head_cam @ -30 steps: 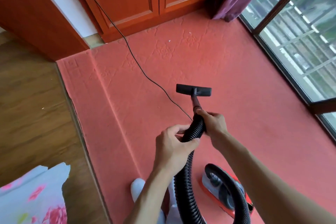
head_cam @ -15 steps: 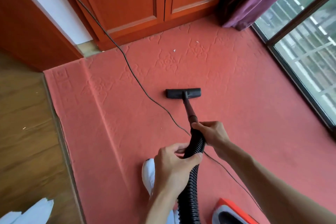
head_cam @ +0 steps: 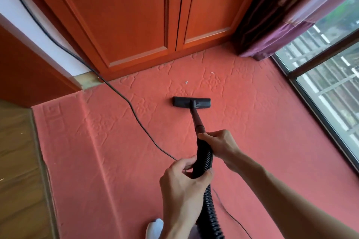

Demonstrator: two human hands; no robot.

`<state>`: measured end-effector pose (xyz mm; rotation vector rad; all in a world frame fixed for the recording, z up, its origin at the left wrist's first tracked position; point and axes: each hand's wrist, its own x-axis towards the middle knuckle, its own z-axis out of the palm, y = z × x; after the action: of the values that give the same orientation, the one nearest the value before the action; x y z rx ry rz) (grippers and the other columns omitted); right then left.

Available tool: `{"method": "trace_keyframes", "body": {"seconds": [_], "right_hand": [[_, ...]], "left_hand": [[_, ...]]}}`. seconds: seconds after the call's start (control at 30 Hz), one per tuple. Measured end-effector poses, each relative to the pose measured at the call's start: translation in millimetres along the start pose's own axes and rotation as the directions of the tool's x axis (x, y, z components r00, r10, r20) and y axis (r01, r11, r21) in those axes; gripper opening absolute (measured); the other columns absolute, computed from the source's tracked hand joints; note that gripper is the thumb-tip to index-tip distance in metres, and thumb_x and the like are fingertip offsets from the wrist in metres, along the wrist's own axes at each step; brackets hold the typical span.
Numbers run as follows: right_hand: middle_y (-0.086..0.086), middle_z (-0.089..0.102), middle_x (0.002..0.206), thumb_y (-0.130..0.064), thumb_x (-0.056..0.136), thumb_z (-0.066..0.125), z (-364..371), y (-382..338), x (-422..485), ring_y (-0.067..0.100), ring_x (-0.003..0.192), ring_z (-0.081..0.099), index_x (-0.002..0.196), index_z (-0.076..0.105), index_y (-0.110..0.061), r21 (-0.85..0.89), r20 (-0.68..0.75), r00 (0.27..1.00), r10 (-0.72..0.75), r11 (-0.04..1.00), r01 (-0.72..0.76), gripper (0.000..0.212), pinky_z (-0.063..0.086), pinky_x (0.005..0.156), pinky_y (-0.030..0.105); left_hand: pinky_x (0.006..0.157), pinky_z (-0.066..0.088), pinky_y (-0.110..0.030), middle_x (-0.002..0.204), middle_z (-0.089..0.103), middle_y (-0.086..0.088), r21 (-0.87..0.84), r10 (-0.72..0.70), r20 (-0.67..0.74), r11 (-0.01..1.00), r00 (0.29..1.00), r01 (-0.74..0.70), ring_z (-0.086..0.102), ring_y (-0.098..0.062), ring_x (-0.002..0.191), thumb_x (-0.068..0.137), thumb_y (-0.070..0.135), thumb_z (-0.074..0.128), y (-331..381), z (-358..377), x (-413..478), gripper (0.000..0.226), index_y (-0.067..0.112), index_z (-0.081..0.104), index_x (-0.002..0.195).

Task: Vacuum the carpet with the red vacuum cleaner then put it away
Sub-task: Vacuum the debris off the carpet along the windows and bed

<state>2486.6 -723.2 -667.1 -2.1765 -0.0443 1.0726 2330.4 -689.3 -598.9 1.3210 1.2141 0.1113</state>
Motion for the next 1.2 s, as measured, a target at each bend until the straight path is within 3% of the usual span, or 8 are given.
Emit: {"method": "trace_keyframes", "body": {"seconds": [0.2,0.33,0.6,0.67,0.8,0.97,1.03,1.2], "right_hand": [[0.000,0.050,0.059,-0.030,0.077,0.069,-15,-27,57,0.012,0.053,0.041,0.077,0.073,0.003,-0.074,0.060,0.997,-0.041,0.996,0.045,0.034,0.031,0.049,0.024],[-0.001,0.047,0.056,-0.028,0.078,0.069,-28,-47,93,0.009,0.044,0.036,0.075,0.072,0.005,-0.099,0.072,0.996,-0.052,0.993,0.059,0.033,0.027,0.039,0.018],[0.002,0.058,0.063,-0.028,0.078,0.068,-42,-74,138,0.012,0.051,0.049,0.076,0.074,0.000,-0.107,0.077,0.997,-0.028,0.994,0.036,0.029,0.034,0.041,0.019],[0.003,0.060,0.064,-0.027,0.079,0.067,-45,-74,142,0.013,0.052,0.052,0.077,0.074,-0.001,-0.105,0.057,0.998,-0.027,0.994,0.033,0.027,0.036,0.043,0.021],[0.009,0.071,0.075,-0.027,0.081,0.064,-57,-69,147,0.014,0.057,0.058,0.088,0.076,-0.010,-0.140,0.030,0.999,-0.033,0.989,0.037,0.022,0.040,0.044,0.020],[0.012,0.074,0.080,-0.026,0.081,0.063,-79,-65,146,0.018,0.062,0.063,0.090,0.076,-0.016,-0.143,-0.001,0.999,-0.032,0.989,0.031,0.019,0.046,0.052,0.026],[0.008,0.072,0.072,-0.025,0.079,0.063,-89,-64,142,0.016,0.058,0.060,0.084,0.077,-0.016,-0.100,-0.031,0.999,-0.017,0.995,0.013,0.017,0.044,0.050,0.024],[0.001,0.057,0.058,-0.023,0.078,0.063,-110,-52,122,0.012,0.048,0.048,0.070,0.071,-0.005,-0.055,-0.097,0.993,0.061,0.996,-0.067,0.022,0.032,0.040,0.018]], "left_hand": [[0.078,0.055,-0.019,0.085,0.077,0.014,-0.017,-0.001,-0.081,1.000,0.997,0.000,0.071,0.002,0.078,0.064,0.019,0.091,24,26,46,0.035,0.028,0.080,0.096],[0.075,0.056,-0.020,0.082,0.078,0.007,-0.011,-0.012,-0.136,1.000,0.991,0.010,0.073,-0.002,0.072,0.061,0.013,0.093,42,47,75,0.036,0.030,0.079,0.089],[0.074,0.057,-0.027,0.074,0.077,0.012,0.002,-0.046,-0.204,0.999,0.978,0.047,0.072,0.000,0.067,0.058,0.018,0.093,70,77,109,0.034,0.033,0.078,0.085],[0.075,0.057,-0.027,0.071,0.075,0.017,0.001,-0.066,-0.186,0.998,0.980,0.068,0.072,0.002,0.069,0.059,0.022,0.092,74,83,113,0.033,0.036,0.078,0.085],[0.064,0.051,-0.009,0.072,0.077,0.010,-0.052,-0.131,-0.098,0.991,0.987,0.126,0.072,0.000,0.067,0.063,0.010,0.090,82,92,121,0.035,0.027,0.081,0.092],[0.084,0.058,-0.034,0.074,0.077,0.013,-0.026,-0.161,-0.013,0.987,0.987,0.160,0.074,-0.003,0.073,0.041,0.048,0.079,89,105,118,0.037,0.052,0.076,0.078],[0.085,0.058,-0.037,0.074,0.077,0.013,-0.009,-0.151,0.019,0.989,0.988,0.151,0.074,-0.004,0.073,0.040,0.052,0.077,93,107,114,0.042,0.060,0.073,0.082],[0.085,0.059,-0.038,0.078,0.077,0.010,0.053,-0.082,0.123,0.996,0.989,0.076,0.074,-0.008,0.077,0.041,0.050,0.079,97,107,103,0.049,0.057,0.073,0.089]]}}
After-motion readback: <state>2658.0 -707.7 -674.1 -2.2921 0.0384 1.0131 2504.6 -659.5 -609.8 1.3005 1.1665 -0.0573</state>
